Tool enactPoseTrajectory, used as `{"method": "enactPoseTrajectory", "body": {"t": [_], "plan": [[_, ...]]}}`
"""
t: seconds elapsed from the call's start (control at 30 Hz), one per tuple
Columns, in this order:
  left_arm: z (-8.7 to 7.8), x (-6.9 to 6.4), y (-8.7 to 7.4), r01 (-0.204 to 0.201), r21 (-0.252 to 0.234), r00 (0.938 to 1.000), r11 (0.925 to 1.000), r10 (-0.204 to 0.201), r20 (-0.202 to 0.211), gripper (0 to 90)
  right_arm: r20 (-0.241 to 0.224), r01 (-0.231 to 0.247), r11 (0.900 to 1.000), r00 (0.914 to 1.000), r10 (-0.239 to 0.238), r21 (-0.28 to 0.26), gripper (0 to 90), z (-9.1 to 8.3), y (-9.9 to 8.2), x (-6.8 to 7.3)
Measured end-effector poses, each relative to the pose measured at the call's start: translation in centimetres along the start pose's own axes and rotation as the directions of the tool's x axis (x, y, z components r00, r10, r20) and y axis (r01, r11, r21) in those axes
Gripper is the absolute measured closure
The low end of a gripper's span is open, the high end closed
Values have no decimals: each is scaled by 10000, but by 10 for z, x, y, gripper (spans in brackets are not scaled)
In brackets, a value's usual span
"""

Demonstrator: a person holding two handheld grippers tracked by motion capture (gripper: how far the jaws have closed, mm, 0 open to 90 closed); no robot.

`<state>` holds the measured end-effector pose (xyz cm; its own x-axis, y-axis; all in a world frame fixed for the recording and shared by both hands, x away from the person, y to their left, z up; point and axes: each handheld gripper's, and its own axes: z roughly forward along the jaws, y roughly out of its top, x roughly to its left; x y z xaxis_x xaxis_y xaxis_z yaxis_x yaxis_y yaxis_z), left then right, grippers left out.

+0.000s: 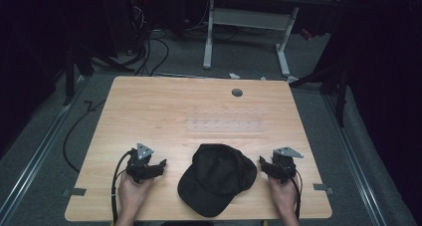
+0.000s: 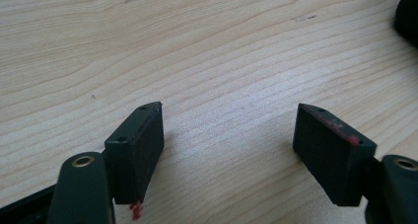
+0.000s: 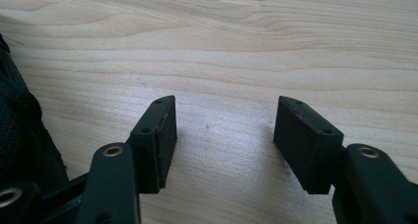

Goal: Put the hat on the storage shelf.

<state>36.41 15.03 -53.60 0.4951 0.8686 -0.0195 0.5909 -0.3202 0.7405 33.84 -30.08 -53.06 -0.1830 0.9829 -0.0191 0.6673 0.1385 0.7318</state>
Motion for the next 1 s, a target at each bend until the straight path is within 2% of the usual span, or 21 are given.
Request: {"method": "enactPoseTrajectory", "body": {"t": [1.0], "plan": [[0,0,0,-1,1,10000,10000,1,-4,277,-50,22,10000,10000,-22,-41,426,0,0,-1]]}}
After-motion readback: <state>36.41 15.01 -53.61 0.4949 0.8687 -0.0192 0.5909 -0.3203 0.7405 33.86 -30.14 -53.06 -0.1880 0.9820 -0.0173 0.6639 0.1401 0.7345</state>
